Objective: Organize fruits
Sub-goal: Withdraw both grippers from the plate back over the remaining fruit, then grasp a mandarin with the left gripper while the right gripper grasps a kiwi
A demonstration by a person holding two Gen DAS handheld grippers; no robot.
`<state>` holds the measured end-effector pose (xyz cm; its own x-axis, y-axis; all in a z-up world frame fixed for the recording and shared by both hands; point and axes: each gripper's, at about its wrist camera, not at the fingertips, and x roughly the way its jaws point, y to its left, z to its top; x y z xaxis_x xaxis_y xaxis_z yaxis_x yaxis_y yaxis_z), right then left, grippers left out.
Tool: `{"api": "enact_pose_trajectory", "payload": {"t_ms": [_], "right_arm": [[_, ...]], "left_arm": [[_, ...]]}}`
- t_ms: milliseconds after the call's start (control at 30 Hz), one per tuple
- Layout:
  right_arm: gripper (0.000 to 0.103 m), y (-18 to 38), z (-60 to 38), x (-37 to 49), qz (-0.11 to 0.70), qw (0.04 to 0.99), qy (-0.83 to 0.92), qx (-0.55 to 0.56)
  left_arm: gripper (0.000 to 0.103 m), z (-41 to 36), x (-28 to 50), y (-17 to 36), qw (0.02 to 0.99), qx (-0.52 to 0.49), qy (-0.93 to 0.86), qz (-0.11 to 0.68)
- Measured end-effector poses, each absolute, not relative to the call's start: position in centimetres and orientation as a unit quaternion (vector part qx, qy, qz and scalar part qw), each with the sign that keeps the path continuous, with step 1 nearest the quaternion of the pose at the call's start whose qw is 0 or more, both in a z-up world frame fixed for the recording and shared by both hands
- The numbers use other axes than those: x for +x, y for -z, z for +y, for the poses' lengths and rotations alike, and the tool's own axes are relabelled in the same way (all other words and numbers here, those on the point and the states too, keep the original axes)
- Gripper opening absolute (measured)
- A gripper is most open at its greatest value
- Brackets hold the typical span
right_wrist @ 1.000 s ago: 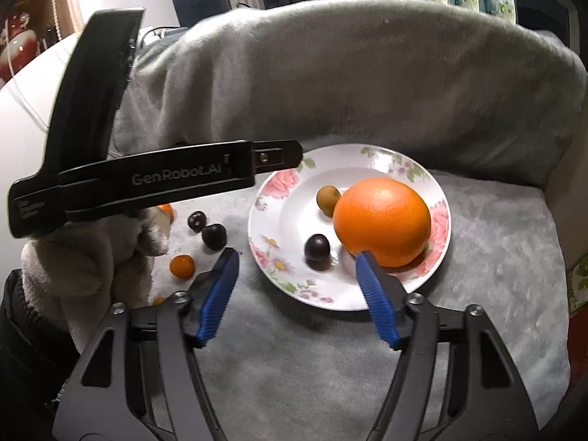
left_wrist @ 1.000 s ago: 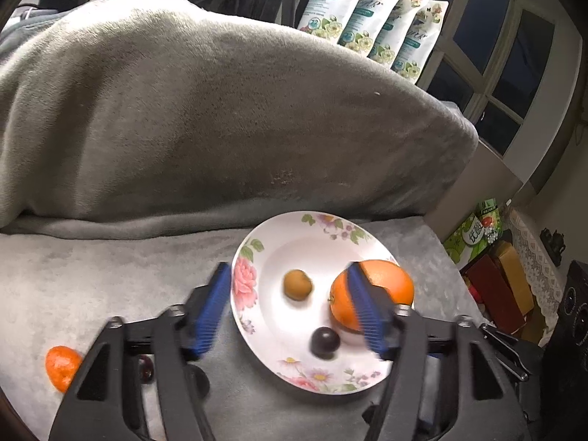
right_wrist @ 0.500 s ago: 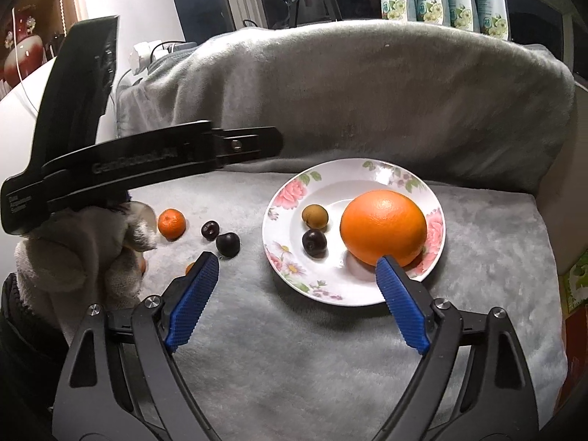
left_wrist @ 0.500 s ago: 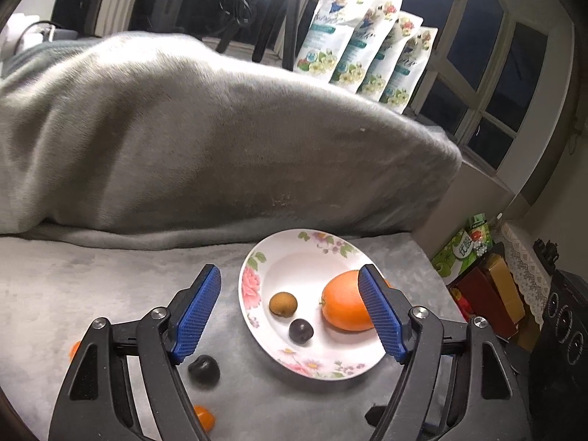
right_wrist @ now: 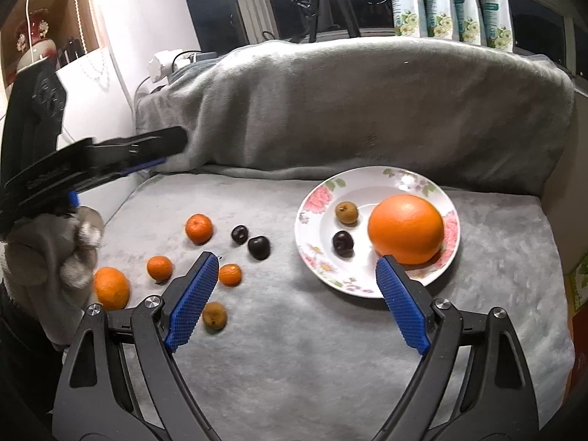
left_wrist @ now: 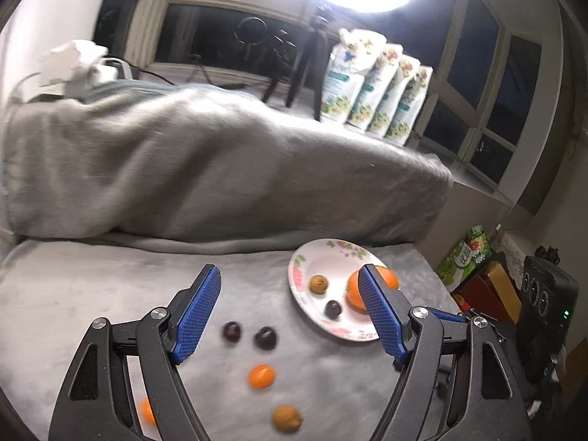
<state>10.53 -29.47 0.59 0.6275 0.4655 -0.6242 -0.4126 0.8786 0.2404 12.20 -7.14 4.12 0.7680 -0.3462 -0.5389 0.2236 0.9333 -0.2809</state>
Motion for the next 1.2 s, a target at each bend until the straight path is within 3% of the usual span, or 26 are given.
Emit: {"api": "enact_pose_trajectory", "payload": {"t_ms": [633, 933, 1200], "right_arm": [[0.090, 0.4, -24.3, 9.9, 0.379, 0.875, -0.298, 0.027], [0.090, 1.7, -22.7, 9.2, 0.392, 0.867, -0.307, 0.013], [0.082, 3.1, -22.0, 8.9, 0.409, 0.857, -0.315, -0.001]], "left_arm": [[0.077, 4.5, 3.3, -1.7, 0.942, -0.124, 0.034, 0.309], [0.077, 4.8, 1.6, -0.1, 0.938, -0.122, 0.034, 0.323], [0.066, 1.8, 3.0, 1.1, 0.931, -0.088, 0.074, 0.347]]}}
